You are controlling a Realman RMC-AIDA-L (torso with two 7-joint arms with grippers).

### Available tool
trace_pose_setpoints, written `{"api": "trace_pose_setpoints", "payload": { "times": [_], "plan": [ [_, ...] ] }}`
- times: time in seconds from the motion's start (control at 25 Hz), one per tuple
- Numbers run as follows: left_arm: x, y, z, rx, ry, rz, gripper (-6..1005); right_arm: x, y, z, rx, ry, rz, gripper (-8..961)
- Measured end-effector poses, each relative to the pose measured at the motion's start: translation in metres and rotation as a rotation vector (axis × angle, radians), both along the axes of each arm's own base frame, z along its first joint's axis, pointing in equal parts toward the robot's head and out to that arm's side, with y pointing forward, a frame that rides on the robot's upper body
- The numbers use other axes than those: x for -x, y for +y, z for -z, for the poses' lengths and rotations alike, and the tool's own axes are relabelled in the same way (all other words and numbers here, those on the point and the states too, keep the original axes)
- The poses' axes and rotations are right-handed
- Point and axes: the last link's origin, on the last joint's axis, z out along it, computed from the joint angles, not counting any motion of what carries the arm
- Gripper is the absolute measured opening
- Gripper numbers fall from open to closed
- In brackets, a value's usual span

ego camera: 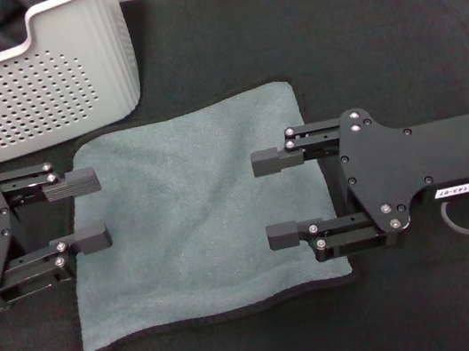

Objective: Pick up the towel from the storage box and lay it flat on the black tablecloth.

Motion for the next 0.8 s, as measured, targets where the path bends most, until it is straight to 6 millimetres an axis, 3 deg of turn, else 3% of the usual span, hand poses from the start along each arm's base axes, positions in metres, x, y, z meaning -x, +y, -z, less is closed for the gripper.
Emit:
{"api": "trace_pose_setpoints", "payload": {
  "times": [0.8],
  "plan": [
    [0.0003,-0.0014,0.0036,0.012,-0.008,-0.015,530,-0.0021,0.0,0.001,0.004,-0.001,0.007,634]
  ]
}}
